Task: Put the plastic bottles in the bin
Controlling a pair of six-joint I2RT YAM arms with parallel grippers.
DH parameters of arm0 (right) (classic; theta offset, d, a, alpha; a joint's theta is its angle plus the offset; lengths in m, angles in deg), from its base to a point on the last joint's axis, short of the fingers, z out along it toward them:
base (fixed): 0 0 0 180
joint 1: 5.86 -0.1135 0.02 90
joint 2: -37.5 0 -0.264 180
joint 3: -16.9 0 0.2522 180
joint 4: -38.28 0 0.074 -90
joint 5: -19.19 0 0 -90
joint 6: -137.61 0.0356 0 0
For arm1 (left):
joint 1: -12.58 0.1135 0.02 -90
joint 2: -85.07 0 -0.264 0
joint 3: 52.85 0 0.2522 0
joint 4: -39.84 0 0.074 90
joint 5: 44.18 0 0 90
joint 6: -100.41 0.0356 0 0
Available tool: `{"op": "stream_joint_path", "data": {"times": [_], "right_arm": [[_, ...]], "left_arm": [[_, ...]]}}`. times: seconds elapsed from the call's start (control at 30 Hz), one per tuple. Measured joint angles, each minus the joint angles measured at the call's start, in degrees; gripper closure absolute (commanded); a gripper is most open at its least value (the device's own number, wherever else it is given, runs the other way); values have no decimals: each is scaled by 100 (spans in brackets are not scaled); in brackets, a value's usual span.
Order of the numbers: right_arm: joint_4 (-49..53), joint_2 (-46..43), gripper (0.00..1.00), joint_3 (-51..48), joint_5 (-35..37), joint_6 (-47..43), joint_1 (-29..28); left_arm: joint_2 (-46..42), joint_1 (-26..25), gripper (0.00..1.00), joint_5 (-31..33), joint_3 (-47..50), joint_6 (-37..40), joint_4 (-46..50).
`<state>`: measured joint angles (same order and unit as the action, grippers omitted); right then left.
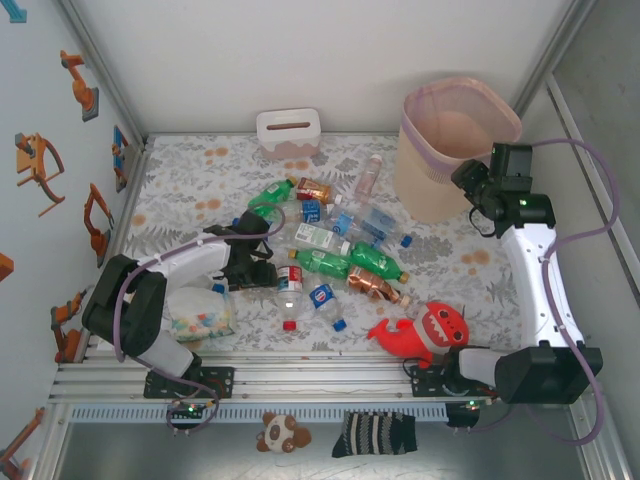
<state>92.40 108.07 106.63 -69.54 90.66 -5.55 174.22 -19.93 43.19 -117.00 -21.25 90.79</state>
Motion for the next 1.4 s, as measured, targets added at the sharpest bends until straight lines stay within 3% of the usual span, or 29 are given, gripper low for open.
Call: {"op": "stream_joint_path", "data": {"times": [0.37,0.73,1.03,1.4], "right_arm": [[11,0,37,-2,-22,2,0],[9,0,37,-4,-151,-299,0],[-232,-11,38,-68,-1912,-1368,0],[-1429,-782,39,-540,-4079,-2236,-260]], "left_arm": [[-92,0,42,55,7,0,4],[-1012,-2,45,280,-111,125,323],[-2284,-2,47,-164,-352,772,-2],[-3093,-2,52,-1871,-269,1628,-1528]]}}
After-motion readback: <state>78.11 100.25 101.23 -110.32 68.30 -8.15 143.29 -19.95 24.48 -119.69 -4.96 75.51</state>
